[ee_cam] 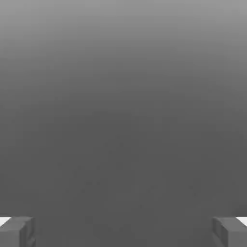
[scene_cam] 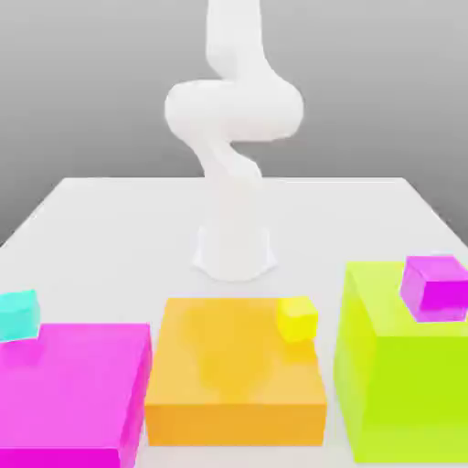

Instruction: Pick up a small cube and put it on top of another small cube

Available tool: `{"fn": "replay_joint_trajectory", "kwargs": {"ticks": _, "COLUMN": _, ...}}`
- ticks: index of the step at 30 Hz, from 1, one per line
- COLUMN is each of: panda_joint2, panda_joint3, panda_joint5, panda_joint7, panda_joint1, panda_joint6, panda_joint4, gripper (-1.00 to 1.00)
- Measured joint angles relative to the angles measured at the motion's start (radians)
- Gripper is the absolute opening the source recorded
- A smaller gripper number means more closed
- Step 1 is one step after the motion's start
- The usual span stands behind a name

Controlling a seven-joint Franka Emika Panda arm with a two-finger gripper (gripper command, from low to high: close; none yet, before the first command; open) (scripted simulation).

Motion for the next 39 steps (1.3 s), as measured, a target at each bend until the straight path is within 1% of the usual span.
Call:
{"fn": "replay_joint_trajectory", "kwargs": {"ticks": 7, "panda_joint2": 0.206, "panda_joint3": -0.002, "panda_joint5": 0.088, "panda_joint7": -0.244, "panda_joint1": 0.205, "panda_joint6": -0.036, "panda_joint4": -0.029, "gripper": 0.00}}
{"fn": "replay_joint_trajectory", "kwargs": {"ticks": 11, "panda_joint2": 0.326, "panda_joint3": -0.001, "panda_joint5": 0.180, "panda_joint7": -0.411, "panda_joint1": 0.319, "panda_joint6": -0.053, "panda_joint4": -0.052, "gripper": 0.00}}
{"fn": "replay_joint_trajectory", "kwargs": {"ticks": 18, "panda_joint2": 0.531, "panda_joint3": 0.020, "panda_joint5": 0.396, "panda_joint7": -0.745, "panda_joint1": 0.489, "panda_joint6": -0.095, "panda_joint4": -0.088, "gripper": 0.00}}
{"fn": "replay_joint_trajectory", "kwargs": {"ticks": 25, "panda_joint2": 0.724, "panda_joint3": 0.091, "panda_joint5": 0.647, "panda_joint7": -1.104, "panda_joint1": 0.632, "panda_joint6": -0.170, "panda_joint4": -0.119, "gripper": 0.00}}
{"fn": "replay_joint_trajectory", "kwargs": {"ticks": 26, "panda_joint2": 0.747, "panda_joint3": 0.107, "panda_joint5": 0.668, "panda_joint7": -1.121, "panda_joint1": 0.649, "panda_joint6": -0.182, "panda_joint4": -0.137, "gripper": 0.00}}
{"fn": "replay_joint_trajectory", "kwargs": {"ticks": 28, "panda_joint2": 0.785, "panda_joint3": 0.150, "panda_joint5": 0.693, "panda_joint7": -1.124, "panda_joint1": 0.709, "panda_joint6": -0.206, "panda_joint4": -0.187, "gripper": 0.00}}
{"fn": "replay_joint_trajectory", "kwargs": {"ticks": 30, "panda_joint2": 0.807, "panda_joint3": 0.165, "panda_joint5": 0.690, "panda_joint7": -1.080, "panda_joint1": 0.743, "panda_joint6": -0.202, "panda_joint4": -0.226, "gripper": 0.00}}
{"fn": "replay_joint_trajectory", "kwargs": {"ticks": 39, "panda_joint2": 0.823, "panda_joint3": 0.144, "panda_joint5": 0.560, "panda_joint7": -0.705, "panda_joint1": 0.765, "panda_joint6": -0.046, "panda_joint4": -0.314, "gripper": 0.00}}
